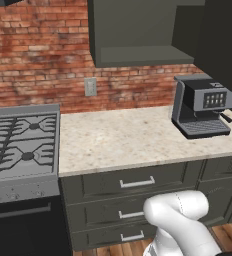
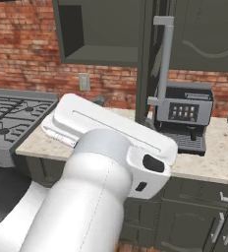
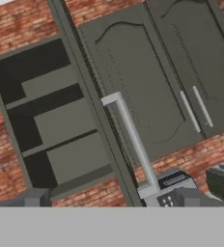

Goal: Open the cabinet. Pick the soap dispenser and place it next to the sink. Then close the cabinet.

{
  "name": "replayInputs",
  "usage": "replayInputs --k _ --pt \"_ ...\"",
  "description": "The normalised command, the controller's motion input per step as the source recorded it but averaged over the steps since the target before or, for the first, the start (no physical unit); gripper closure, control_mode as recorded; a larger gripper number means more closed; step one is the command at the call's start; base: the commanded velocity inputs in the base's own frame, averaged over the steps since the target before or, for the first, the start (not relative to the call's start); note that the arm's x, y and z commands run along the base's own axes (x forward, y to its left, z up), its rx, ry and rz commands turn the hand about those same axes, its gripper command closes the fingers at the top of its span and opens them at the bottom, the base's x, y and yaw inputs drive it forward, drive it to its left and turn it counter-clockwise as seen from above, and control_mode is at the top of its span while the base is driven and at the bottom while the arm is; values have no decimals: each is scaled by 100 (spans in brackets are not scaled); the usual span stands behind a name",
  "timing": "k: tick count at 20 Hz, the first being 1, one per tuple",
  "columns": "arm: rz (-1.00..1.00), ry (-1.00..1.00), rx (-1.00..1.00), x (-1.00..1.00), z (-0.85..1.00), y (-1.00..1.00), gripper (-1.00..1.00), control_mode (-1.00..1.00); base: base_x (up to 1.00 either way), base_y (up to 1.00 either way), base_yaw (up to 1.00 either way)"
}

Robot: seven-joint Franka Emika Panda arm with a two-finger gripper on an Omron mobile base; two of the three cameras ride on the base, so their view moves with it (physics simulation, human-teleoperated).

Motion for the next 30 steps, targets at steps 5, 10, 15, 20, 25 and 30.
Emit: replayInputs --k 5,10,15,20,25,30 --pt "18 3 0 36 2 -11 -100 -100 0 0 0" --pt "34 6 0 25 16 -31 -100 -100 0 0 0" --pt "33 2 0 31 0 -31 -100 -100 0 0 0" --pt "14 -2 0 13 -6 -9 -100 -100 0 0 0" --pt "5 -11 0 40 -23 0 -100 -100 0 0 0" --pt "7 -1 0 64 -15 0 -100 -100 0 0 0"
